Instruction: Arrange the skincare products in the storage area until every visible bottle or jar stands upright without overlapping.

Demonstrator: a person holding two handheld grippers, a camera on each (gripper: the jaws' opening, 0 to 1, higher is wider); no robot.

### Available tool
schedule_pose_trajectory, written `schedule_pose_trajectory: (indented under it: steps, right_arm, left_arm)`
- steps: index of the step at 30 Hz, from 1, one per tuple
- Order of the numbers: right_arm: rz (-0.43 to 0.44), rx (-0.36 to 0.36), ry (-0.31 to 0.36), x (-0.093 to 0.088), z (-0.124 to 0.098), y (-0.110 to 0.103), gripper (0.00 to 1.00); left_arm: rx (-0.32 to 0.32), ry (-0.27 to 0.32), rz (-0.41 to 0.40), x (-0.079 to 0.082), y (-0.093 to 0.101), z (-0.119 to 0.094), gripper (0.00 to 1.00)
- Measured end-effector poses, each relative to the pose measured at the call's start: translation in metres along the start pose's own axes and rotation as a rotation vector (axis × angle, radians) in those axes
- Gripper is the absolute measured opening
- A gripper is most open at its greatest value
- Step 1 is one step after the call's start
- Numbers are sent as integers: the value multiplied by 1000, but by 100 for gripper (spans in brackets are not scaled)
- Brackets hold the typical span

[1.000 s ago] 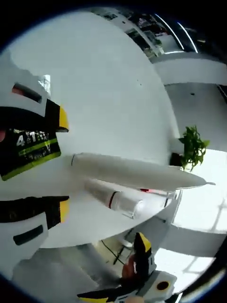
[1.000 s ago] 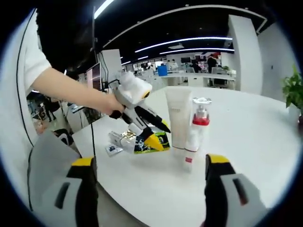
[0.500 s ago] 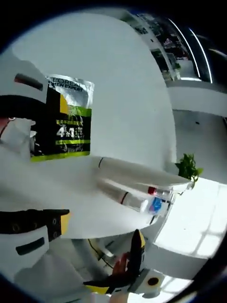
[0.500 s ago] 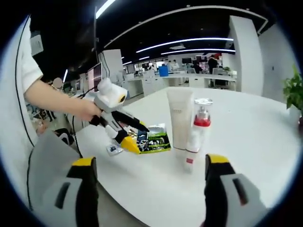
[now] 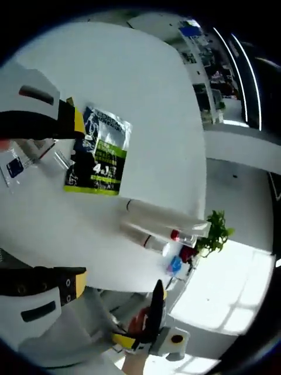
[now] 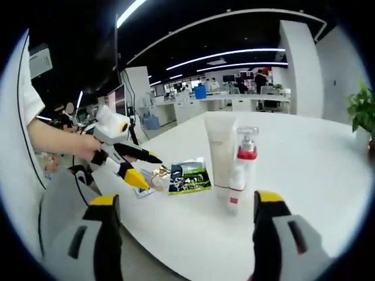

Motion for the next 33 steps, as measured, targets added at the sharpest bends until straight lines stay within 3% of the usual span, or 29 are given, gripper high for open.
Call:
schedule_pose_trajectory:
  steps: [18,33]
  right_arm:
    - [-14,31,20,7,-1,-20,94]
    - [-22,16,12,1,-2,-24,94]
  left_arm:
    - [115,82,-58,-18,10,-60,96]
    - [181,99,-85,-38,11,-86,97]
Point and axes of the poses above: the point that each gripper's makers call its tool centre point, and the gripper's own axes: z roughly forward along the fingers, y roughly to its right, x roughly out of its top, the point moved 2 cm from there along -z, roughly backward along the fingers, and after that the axes turned 1 degree about x, right-handed, at the moved point
